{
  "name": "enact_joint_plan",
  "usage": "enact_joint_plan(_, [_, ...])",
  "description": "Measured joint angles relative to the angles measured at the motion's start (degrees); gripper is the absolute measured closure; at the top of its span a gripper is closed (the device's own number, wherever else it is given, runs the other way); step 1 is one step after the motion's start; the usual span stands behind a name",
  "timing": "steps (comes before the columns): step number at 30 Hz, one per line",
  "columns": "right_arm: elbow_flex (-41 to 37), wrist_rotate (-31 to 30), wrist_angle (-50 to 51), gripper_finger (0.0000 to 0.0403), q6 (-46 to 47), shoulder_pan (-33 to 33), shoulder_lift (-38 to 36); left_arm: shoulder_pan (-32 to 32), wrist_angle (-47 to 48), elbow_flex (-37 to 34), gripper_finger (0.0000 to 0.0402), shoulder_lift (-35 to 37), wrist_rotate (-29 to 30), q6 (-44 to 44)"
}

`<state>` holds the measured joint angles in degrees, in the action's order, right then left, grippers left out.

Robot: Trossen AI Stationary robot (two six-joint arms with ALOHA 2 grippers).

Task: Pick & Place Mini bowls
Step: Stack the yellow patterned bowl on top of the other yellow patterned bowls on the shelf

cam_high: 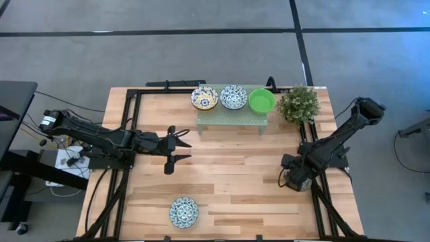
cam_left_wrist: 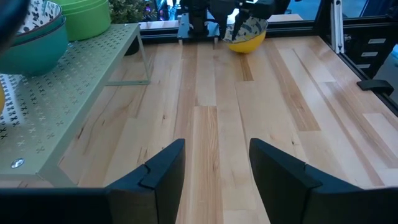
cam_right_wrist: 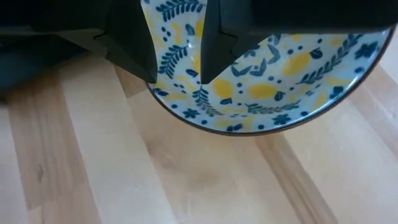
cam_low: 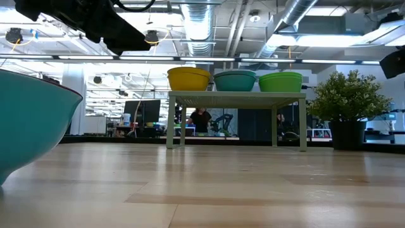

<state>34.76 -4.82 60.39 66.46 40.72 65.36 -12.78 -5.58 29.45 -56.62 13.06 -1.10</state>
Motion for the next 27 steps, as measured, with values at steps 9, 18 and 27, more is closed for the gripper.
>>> enact_joint_plan(9, [0.01, 0.52, -0.18, 0.0304, -0.4, -0.82, 0.0, 0.0, 0.0, 0.0, 0.0221, 0.0, -0.02, 0.02])
enact_joint_plan(18, [6.15, -1.27, 4.57, 0.0288, -3.15, -0.63, -0.07, 0.0, -0.02, 0.0, 0.0221, 0.0, -0.04, 0.04])
enact_joint_plan(27, [2.37, 0.54, 3.88, 0.0266, -5.47, -1.21, -0.04, 0.01, -0.02, 0.0, 0.0221, 0.0, -0.07, 0.04])
